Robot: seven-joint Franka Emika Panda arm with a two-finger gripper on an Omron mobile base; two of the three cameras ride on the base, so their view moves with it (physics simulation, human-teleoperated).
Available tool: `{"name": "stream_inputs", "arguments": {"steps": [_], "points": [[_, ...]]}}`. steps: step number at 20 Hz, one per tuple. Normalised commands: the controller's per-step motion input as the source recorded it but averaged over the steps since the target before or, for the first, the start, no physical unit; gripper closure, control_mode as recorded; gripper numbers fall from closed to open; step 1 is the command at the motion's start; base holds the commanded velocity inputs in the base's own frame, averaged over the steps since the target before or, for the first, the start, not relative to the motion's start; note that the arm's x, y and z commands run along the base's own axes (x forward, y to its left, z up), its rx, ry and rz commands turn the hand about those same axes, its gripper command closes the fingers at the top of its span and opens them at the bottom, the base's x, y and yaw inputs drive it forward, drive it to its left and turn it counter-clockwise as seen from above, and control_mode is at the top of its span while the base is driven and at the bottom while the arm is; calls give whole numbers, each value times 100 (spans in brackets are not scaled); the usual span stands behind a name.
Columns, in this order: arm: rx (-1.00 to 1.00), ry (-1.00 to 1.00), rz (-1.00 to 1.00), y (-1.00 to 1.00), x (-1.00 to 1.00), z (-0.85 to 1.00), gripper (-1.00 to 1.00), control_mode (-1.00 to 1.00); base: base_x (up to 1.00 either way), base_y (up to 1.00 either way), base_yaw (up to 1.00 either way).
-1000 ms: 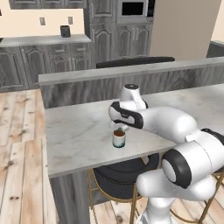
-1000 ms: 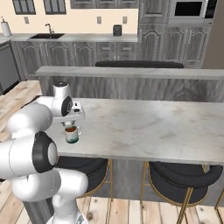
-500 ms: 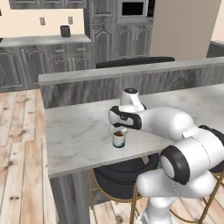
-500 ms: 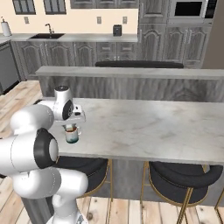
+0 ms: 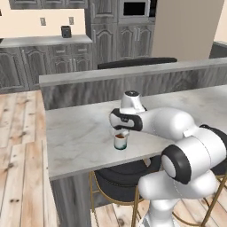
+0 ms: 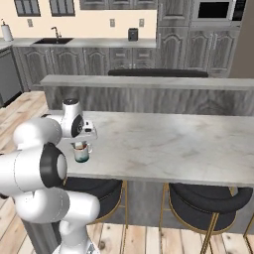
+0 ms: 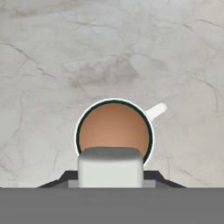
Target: Pick up the marshmallow and place it in the cup of hot chocolate on the dining counter.
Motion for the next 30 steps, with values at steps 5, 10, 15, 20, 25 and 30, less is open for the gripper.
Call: {"name": "stream_inputs", "arguments": {"steps": [5, 10, 15, 20, 25, 30], "points": [[0, 0, 0, 10, 1, -12, -100, -100, 0, 0, 0], [0, -2, 0, 0, 1, 0, -100, -100, 0, 0, 0], [0, -11, 1, 0, 0, 16, -100, -100, 0, 0, 0], [0, -21, 3, 0, 2, 51, -100, -100, 0, 0, 0], [0, -22, 3, 0, 0, 77, -100, -100, 0, 0, 0], [0, -7, 2, -2, -11, 60, -100, -100, 0, 0, 0]]}}
